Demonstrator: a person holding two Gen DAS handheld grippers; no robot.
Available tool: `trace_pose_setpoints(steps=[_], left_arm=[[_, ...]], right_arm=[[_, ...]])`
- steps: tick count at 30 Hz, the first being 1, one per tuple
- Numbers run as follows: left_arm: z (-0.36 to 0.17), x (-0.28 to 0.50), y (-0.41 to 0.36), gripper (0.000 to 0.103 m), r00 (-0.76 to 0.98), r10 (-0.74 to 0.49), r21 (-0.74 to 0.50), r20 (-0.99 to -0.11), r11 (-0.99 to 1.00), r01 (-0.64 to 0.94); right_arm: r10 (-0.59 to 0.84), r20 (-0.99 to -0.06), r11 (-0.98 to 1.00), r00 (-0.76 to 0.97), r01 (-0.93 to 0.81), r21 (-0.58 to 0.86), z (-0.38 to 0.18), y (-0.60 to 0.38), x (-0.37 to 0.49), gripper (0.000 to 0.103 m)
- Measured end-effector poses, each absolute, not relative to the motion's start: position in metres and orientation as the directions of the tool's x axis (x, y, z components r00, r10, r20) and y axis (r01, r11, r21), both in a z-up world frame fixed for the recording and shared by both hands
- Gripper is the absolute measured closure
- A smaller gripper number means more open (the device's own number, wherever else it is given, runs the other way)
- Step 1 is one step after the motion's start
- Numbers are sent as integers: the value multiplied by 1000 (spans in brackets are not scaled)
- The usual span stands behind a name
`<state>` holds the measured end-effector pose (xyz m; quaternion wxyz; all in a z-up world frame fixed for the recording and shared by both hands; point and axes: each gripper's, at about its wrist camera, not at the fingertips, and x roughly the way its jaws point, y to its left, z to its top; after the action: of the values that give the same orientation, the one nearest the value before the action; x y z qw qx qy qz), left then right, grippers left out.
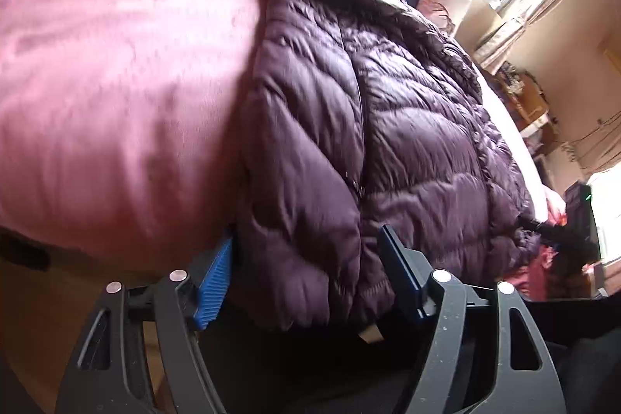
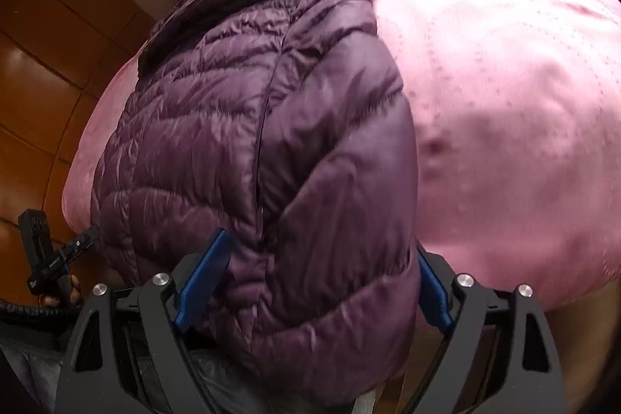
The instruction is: Fold large clothes
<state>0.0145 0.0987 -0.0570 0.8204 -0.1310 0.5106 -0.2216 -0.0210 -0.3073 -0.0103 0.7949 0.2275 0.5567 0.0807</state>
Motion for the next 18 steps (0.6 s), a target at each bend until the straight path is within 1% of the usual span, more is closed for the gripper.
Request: trace_pose_setpoints(steps=[1,2,3,4,5,7,8,11,14,17,18], left_arm=[[-59,15,99,43,368,-516,-464,-774,857,227],[-60,15,98,53,357,-525,-472,-773,851,230],[-60,16,96,59,352,-524,-468,-776,852,236],[-59,16,93,71,343,-529,-468,-776,848,249],[-57,16,91,83,335,-541,-473,-772,840,265],[-49,14,89,91,335,-560,-477,-757,825,301],[-42,13,91,93,341,-587,-500,-734,807,313],[-25,19,107,95,373,-657,-587,-655,754,296],[0,30,127,97,424,-734,-692,-530,664,283],[24,43,128,97,454,-772,-724,-445,608,326],[29,47,126,97,459,-775,-719,-434,605,341]], right_arm=[[383,-850,885,363,118,449,-11,-306,-25,27],[385,-849,884,361,119,452,-11,-307,-27,38],[395,-846,877,358,126,463,-12,-309,-26,46],[422,-836,864,352,122,488,-11,-309,-26,66],[436,-830,863,349,100,495,-7,-307,-21,77],[446,-826,872,344,40,488,5,-297,-19,82],[467,-810,862,354,19,506,12,-295,-18,83],[535,-729,810,426,-15,586,40,-299,-11,85],[586,-618,741,524,-38,671,66,-312,-4,87],[604,-513,670,610,-39,742,80,-330,12,88],[605,-492,651,626,-33,758,81,-334,18,88]])
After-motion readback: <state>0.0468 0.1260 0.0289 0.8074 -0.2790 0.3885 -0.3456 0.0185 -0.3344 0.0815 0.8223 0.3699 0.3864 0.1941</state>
